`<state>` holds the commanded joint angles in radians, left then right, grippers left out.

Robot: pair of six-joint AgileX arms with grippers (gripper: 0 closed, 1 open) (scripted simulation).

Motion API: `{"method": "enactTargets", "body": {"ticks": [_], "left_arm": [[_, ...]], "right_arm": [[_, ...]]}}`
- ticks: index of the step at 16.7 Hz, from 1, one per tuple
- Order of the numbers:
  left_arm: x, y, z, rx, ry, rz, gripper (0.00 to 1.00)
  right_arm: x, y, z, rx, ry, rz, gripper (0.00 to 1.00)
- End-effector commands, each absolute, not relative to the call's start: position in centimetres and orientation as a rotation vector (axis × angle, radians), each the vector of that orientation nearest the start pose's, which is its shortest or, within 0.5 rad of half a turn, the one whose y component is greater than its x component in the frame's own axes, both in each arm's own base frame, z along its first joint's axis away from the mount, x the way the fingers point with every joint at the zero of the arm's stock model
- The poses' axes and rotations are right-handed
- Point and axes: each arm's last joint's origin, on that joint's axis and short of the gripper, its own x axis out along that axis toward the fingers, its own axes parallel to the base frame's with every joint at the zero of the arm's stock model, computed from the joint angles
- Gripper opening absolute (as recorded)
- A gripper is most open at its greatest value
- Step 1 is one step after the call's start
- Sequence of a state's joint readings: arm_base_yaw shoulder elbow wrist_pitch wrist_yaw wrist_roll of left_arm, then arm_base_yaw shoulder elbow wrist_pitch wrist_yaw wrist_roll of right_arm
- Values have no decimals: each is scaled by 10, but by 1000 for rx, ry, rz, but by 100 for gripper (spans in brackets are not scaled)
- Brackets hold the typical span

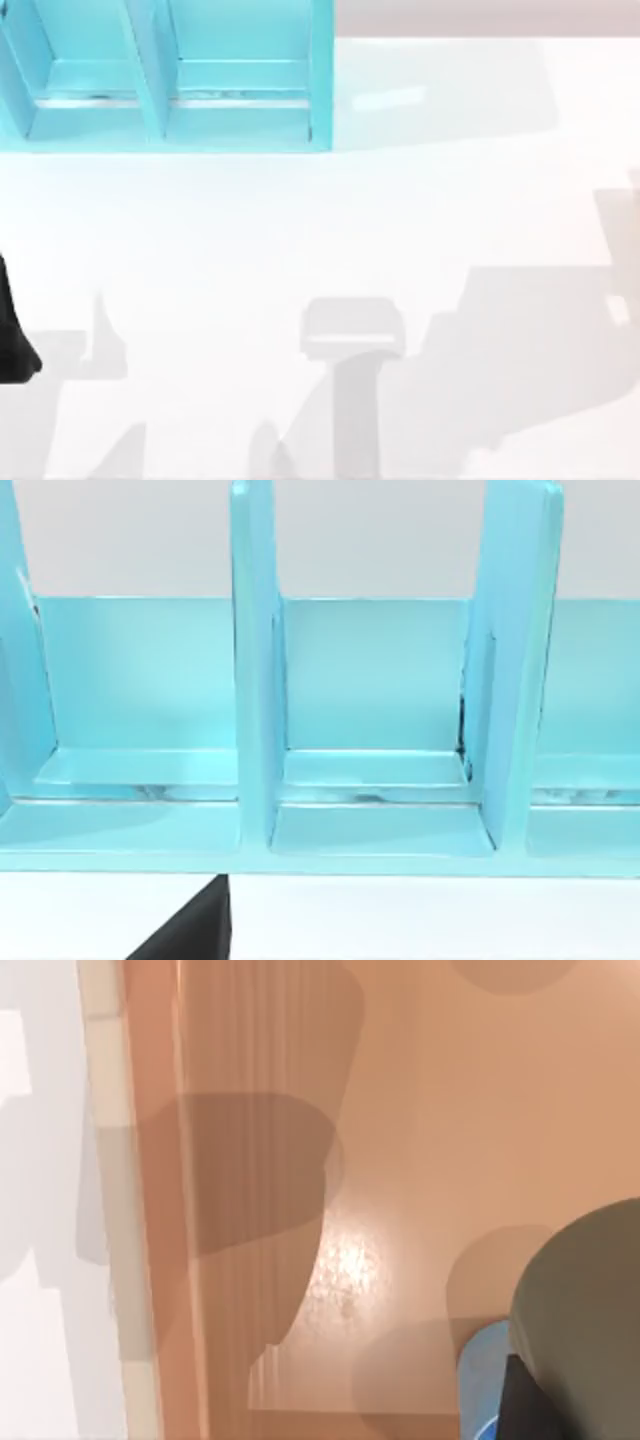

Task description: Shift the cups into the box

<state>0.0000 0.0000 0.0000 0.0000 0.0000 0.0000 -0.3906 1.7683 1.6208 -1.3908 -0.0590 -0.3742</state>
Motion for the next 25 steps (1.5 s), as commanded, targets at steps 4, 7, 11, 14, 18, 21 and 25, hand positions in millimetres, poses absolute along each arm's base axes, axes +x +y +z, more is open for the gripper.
{"method": "enactTargets", "body": {"ticks": [4, 7, 11, 14, 18, 21, 25], "left_arm": [[106, -1, 160, 0, 0, 0, 100], [106, -1, 160, 0, 0, 0, 100], [106, -1, 160, 0, 0, 0, 100], [106, -1, 160, 0, 0, 0, 100], [106, -1, 160, 0, 0, 0, 100], [106, -1, 160, 0, 0, 0, 100], [106, -1, 160, 0, 0, 0, 100]], "right_arm": [[312, -122, 274, 37, 1516, 24, 0], [313, -125, 250, 43, 1522, 23, 0], [312, -128, 221, 43, 1519, 24, 0], [311, -128, 219, 43, 1518, 24, 0], [311, -128, 219, 43, 1518, 24, 23], [311, -128, 219, 43, 1518, 24, 45], [311, -128, 219, 43, 1518, 24, 75]]}}
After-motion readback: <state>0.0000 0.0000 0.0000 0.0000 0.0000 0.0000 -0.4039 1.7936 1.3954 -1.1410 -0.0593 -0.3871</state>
